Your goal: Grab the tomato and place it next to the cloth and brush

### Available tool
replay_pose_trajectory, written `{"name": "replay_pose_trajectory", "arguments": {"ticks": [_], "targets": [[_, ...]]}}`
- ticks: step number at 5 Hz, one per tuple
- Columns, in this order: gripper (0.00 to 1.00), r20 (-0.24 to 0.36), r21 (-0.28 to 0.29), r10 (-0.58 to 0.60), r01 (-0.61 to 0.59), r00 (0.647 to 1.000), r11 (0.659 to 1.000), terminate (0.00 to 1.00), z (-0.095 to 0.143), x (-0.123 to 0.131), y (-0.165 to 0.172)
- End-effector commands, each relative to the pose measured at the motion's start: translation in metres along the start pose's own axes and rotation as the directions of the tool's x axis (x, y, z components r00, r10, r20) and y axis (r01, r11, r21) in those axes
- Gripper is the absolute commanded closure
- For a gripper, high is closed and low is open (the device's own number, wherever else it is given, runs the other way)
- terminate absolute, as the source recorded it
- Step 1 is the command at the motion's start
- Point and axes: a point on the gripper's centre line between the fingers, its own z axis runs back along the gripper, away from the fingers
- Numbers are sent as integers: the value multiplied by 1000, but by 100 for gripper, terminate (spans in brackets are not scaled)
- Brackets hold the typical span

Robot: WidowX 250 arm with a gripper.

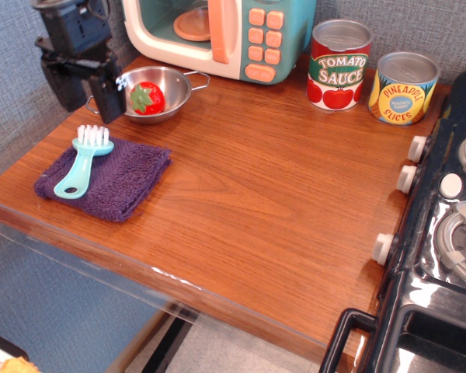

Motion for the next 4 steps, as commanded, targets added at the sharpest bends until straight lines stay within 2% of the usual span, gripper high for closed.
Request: {"name": "replay_pose_trajectory", "arguments": {"ticks": [1,2,3,4], "targets": [[0,85,57,118,-123,989,991,0,21,74,44],[0,61,57,157,-160,986,985,0,3,90,55],[0,32,52,146,-148,989,988,0,-12,91,45],[0,37,66,117,-120,992,991,0,-19,92,33]]}}
